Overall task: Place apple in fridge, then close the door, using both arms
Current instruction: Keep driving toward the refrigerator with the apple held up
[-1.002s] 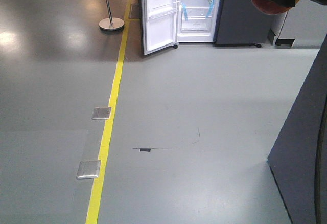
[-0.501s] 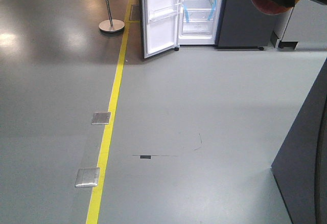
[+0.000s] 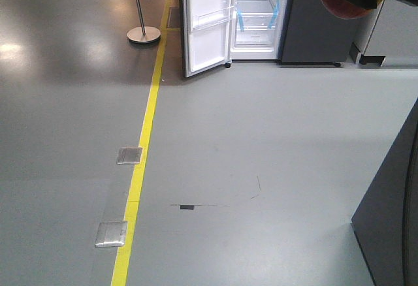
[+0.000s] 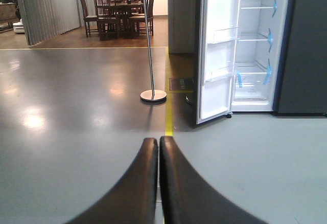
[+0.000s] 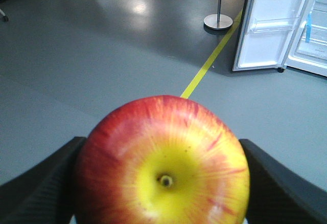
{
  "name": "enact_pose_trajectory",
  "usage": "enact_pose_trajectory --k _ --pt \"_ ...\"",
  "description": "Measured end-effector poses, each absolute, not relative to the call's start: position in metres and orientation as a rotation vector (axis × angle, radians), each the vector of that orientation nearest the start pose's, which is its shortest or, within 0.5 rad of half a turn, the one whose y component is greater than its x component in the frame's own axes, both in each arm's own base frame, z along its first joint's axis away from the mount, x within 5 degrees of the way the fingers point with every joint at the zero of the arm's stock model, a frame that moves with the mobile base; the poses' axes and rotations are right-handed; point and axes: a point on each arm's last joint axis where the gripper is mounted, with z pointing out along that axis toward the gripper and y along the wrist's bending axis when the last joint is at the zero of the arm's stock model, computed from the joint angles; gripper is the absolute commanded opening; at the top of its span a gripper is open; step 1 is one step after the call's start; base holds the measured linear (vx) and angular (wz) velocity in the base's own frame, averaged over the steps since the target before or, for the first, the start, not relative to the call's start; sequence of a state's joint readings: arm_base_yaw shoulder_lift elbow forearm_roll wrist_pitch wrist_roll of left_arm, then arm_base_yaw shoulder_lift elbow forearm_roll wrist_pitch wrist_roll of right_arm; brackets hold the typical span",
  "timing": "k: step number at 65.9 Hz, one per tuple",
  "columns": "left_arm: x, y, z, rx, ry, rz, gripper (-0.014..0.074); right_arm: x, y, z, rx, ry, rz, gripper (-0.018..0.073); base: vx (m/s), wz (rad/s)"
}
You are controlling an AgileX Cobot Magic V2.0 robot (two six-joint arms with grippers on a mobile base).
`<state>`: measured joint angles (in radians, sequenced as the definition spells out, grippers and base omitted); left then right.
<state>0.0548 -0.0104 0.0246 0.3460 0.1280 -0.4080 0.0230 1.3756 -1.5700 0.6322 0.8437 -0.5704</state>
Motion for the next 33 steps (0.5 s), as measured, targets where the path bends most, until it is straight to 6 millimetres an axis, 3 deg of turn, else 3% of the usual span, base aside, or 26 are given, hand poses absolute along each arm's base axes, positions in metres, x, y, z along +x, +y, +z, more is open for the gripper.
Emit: enact_pose_trajectory --k 33 --pt "0.0562 0.0071 0.1945 -0.130 1.613 0.027 -0.0006 0.2902 0.0469 0.4624 -0.425 1.952 0.402 0.0122 0.08 0.01"
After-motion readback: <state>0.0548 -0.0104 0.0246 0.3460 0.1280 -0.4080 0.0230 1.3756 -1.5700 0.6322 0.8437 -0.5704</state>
